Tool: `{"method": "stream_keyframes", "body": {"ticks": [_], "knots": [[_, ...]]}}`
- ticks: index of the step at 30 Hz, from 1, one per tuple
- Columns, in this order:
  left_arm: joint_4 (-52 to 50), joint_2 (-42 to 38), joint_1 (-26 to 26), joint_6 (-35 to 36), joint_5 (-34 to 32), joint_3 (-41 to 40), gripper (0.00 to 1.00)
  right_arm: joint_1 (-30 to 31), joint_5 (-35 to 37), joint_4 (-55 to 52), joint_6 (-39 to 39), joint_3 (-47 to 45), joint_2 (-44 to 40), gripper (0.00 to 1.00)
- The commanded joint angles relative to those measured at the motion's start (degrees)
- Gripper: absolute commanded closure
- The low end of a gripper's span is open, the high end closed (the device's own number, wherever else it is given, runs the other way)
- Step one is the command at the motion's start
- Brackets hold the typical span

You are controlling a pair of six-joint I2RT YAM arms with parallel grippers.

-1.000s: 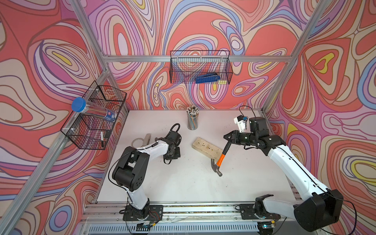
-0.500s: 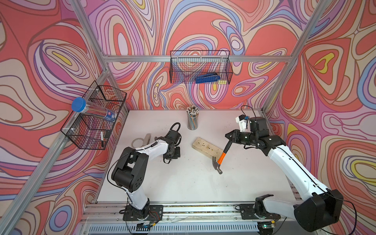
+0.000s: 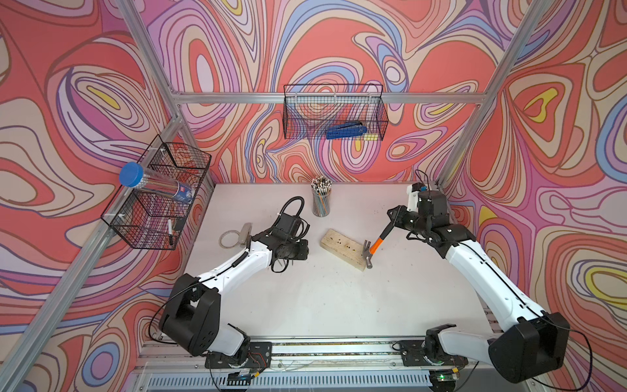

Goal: Use a claw hammer to pull out a nail
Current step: Place the hammer at the center of the board.

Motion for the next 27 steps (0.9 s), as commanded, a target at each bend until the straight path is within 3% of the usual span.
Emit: {"method": "stream_keyframes", "body": {"ticks": [1, 3, 6, 9, 10, 11, 12, 27], "knots": [[5.4, -4.0, -1.2, 2.0, 1.8, -3.4, 0.58, -0.6, 5.8, 8.8, 2.6, 1.3, 1.0, 1.0], [6.6, -5.5, -1.3, 2.3, 2.9, -4.5, 0.56, -0.7, 7.5, 10.8, 2.9, 1.3, 1.9, 1.0], [8.8, -7.6, -1.7, 2.2, 4.1, -6.4, 0.39, -1.3, 9.2, 14.2, 2.9, 0.7, 3.2, 1.0], [10.6, -8.3, -1.9, 2.2, 5.4, -7.1, 0.37, -2.0, 11.1, 17.1, 2.9, 0.0, 4.3, 1.0], [10.6, -8.2, -2.1, 2.2, 5.6, -6.9, 0.29, -2.2, 11.8, 18.1, 2.9, -0.3, 4.7, 1.0], [10.8, -8.2, -2.4, 2.2, 5.8, -7.0, 0.04, -2.4, 12.4, 19.5, 3.0, -0.9, 5.0, 1.0], [11.0, -8.2, -2.6, 2.3, 6.1, -7.0, 0.0, -2.7, 12.9, 20.6, 3.2, -1.2, 5.3, 1.0], [11.5, -9.3, -4.8, 1.6, 6.5, -7.3, 0.0, -8.2, 11.2, 35.7, 8.7, -8.5, 11.5, 1.0]]}}
